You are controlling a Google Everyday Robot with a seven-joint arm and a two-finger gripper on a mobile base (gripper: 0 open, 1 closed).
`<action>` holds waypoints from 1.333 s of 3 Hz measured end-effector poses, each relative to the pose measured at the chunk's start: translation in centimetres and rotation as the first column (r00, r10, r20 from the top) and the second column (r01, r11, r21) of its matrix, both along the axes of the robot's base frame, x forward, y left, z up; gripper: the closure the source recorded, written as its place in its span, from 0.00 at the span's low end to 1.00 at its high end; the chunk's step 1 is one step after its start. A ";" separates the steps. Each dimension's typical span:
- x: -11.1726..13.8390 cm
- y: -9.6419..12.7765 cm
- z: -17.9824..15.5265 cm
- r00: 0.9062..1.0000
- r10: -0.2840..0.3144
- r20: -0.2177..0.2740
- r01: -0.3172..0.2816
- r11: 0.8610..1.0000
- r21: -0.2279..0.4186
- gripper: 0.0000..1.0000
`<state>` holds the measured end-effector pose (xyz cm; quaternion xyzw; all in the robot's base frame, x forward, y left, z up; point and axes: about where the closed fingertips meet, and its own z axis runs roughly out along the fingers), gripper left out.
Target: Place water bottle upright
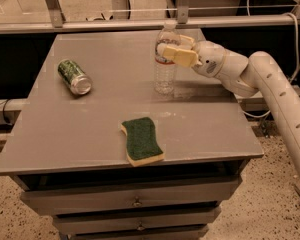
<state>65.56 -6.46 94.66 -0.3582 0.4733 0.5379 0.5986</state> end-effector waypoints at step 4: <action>-0.4 -2.6 0.6 0.999 -0.005 0.047 0.010 0.994 -0.112 0.00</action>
Offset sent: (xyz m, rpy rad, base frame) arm 0.0004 -0.0126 -0.0061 -0.0032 -0.0057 0.0040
